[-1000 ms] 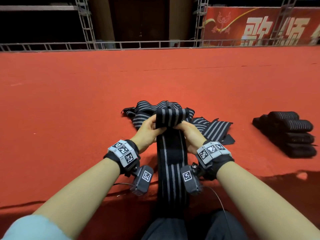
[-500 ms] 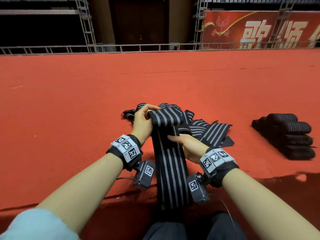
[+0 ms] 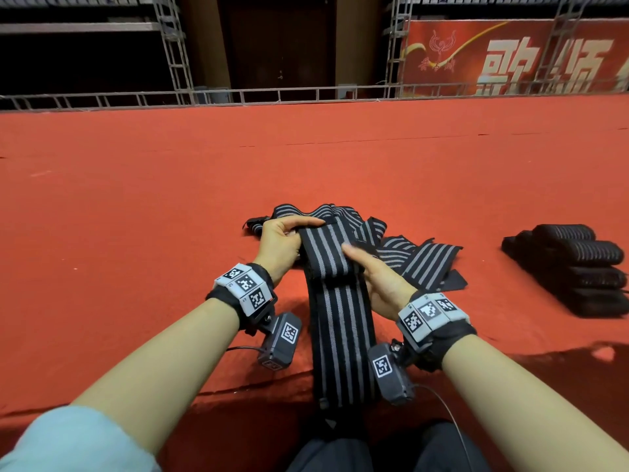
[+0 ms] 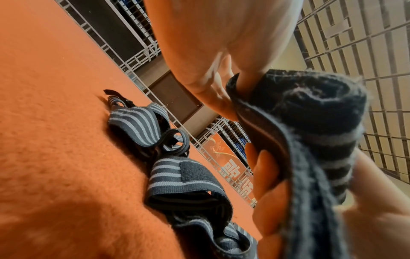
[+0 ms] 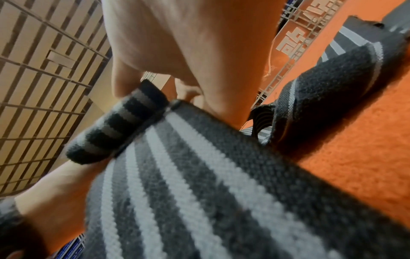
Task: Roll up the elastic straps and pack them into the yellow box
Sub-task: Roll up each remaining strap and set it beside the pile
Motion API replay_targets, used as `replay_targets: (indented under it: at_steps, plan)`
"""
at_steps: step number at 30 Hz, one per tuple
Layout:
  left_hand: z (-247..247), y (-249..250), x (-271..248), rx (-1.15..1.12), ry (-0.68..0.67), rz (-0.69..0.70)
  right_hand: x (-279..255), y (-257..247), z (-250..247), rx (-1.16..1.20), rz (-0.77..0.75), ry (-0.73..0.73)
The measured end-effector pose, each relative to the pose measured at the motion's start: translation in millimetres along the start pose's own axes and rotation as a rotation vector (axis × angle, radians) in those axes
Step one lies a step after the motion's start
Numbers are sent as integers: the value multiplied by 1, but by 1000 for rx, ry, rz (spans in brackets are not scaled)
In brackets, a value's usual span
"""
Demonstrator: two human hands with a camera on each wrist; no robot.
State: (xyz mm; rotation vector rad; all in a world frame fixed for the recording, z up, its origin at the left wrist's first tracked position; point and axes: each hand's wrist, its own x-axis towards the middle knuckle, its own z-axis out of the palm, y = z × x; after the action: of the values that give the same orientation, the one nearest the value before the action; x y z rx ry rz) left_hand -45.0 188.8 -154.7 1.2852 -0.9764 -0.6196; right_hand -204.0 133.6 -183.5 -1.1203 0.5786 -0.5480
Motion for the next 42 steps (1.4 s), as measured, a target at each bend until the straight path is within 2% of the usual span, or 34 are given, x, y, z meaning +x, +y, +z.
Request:
replay_targets:
  at_steps: [2, 4, 7, 9, 10, 12, 17, 20, 23, 27, 30, 32, 35, 38, 42]
  plan:
    - [-1, 0, -1, 5, -36, -38, 6, 2, 0, -19, -29, 55]
    - [-4, -2, 2, -108, -68, -114, 10, 5, -2, -21, -58, 116]
    - [-4, -3, -4, -349, -200, -352, 16, 8, -6, -12, -104, 201]
    - [-2, -7, -12, -215, -380, -464, 20, 10, -8, -10, -129, 230]
    - [1, -11, -16, -125, -448, -470, 21, 9, -8, -11, -130, 235]
    - [5, -17, -21, -29, -487, -425, 21, 7, -8, -9, -126, 229]
    - [14, -20, -17, -66, -463, -332, 20, 0, 0, -114, -114, 203]
    - [20, -20, -12, -165, -387, -249, 20, -2, 6, -5, -130, 223]
    - [21, -18, -8, -246, -353, -238, 22, -7, 7, 107, -150, 184]
    - [11, -16, -5, -192, -347, -184, 22, -16, 6, -140, -154, 120]
    - [6, -14, -3, 9, -317, -103, 15, -22, 3, -329, -162, 79]
    - [3, -13, -2, 134, -309, -41, 13, -21, -1, -333, -166, 57]
    - [3, -15, -3, 37, -344, -96, 15, -17, -5, -241, -182, 28]
    - [5, -14, -6, -141, -388, -184, 17, -13, -5, -130, -199, 91]
    - [6, -11, -3, -193, -357, -163, 16, -11, -6, -71, -81, 141]
